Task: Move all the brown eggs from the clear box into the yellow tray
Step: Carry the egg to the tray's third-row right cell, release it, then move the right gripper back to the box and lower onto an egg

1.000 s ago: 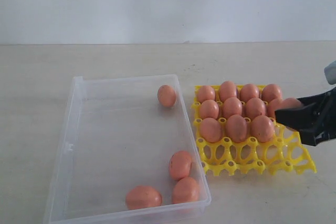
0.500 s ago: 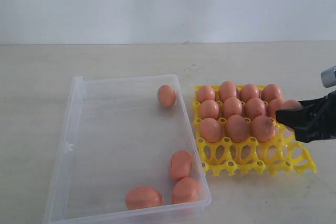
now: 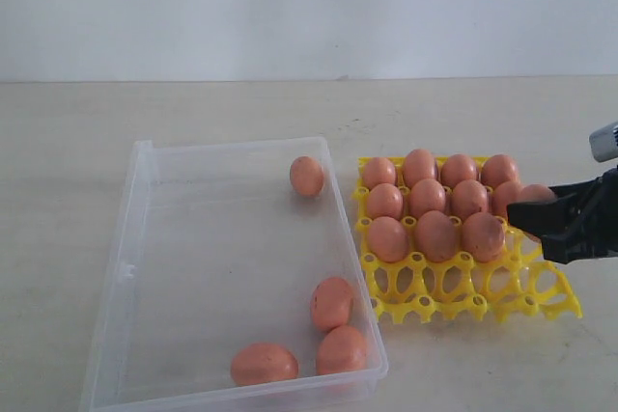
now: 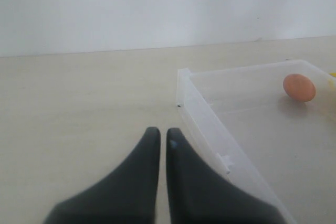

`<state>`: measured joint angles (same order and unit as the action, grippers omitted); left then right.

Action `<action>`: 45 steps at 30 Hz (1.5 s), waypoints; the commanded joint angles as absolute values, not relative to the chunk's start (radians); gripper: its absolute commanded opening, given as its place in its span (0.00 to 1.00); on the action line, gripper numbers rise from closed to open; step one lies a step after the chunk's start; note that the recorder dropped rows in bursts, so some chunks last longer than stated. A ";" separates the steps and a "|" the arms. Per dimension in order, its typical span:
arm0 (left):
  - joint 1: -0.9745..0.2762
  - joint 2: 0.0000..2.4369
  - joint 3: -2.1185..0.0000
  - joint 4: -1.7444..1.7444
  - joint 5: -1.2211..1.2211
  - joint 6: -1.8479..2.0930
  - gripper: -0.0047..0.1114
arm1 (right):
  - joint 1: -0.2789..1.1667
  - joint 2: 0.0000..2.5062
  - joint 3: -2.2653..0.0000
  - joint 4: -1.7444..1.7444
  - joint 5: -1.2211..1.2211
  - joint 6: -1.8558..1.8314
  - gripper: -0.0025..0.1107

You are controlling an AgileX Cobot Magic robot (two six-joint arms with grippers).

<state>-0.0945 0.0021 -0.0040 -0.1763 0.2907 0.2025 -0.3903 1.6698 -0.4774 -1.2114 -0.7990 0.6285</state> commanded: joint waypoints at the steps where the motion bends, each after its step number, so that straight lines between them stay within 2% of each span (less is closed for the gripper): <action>1: -0.100 0.000 0.000 -0.175 0.284 0.203 0.08 | -0.398 1.668 -0.480 -1.209 -0.802 0.625 0.28; 2: -0.100 0.000 0.000 -0.175 0.284 0.203 0.08 | -0.398 1.668 -0.480 -1.209 -0.802 0.625 0.29; 5: -0.100 0.000 0.000 -0.175 0.284 0.203 0.08 | -0.398 1.668 -0.480 -1.209 -0.802 0.626 0.43; 7: -0.100 0.000 0.000 -0.175 0.284 0.203 0.08 | -0.398 1.668 -0.480 -1.209 -0.803 0.630 0.47; 16: -0.100 0.000 0.000 -0.175 0.284 0.203 0.08 | -0.398 1.668 -0.480 -1.166 -0.892 0.652 0.46; 21: -0.100 0.000 0.000 -0.175 0.284 0.203 0.08 | -0.398 1.631 -0.480 -1.161 -1.221 0.774 0.46; 23: -0.100 0.000 0.000 -0.175 0.284 0.203 0.08 | -0.396 1.590 -0.487 -1.116 -1.221 0.918 0.41; 24: -0.100 0.000 0.000 -0.175 0.284 0.203 0.08 | -0.395 1.558 -0.498 -1.100 -1.221 1.014 0.33; 26: -0.100 0.000 0.000 -0.175 0.284 0.203 0.08 | -0.397 1.504 -0.527 -1.052 -1.221 1.087 0.10; 27: -0.100 0.000 0.000 -0.175 0.284 0.203 0.08 | -0.397 1.479 -0.547 -1.006 -1.221 1.086 0.02; 32: -0.100 0.000 0.000 -0.175 0.284 0.203 0.08 | -0.395 1.449 -0.694 -0.527 -1.221 1.095 0.02; 34: -0.100 0.000 0.000 -0.175 0.284 0.203 0.08 | -0.361 1.449 -0.790 -0.274 -1.221 1.194 0.02; 36: -0.100 0.000 0.000 -0.175 0.284 0.203 0.08 | -0.306 1.449 -0.898 -0.182 -1.221 1.244 0.02; 38: -0.100 0.000 0.000 -0.175 0.284 0.203 0.08 | -0.255 1.449 -1.018 -0.292 -1.221 1.181 0.02; 40: -0.100 0.000 0.000 -0.175 0.284 0.203 0.08 | -0.186 1.449 -1.168 -0.611 -1.108 1.044 0.02; 42: -0.100 0.000 0.000 -0.175 0.284 0.203 0.08 | -0.093 1.449 -1.326 -1.011 -0.884 1.031 0.02; 45: -0.100 0.000 0.000 -0.175 0.284 0.203 0.08 | 0.133 1.460 -1.458 -1.744 -0.523 1.325 0.02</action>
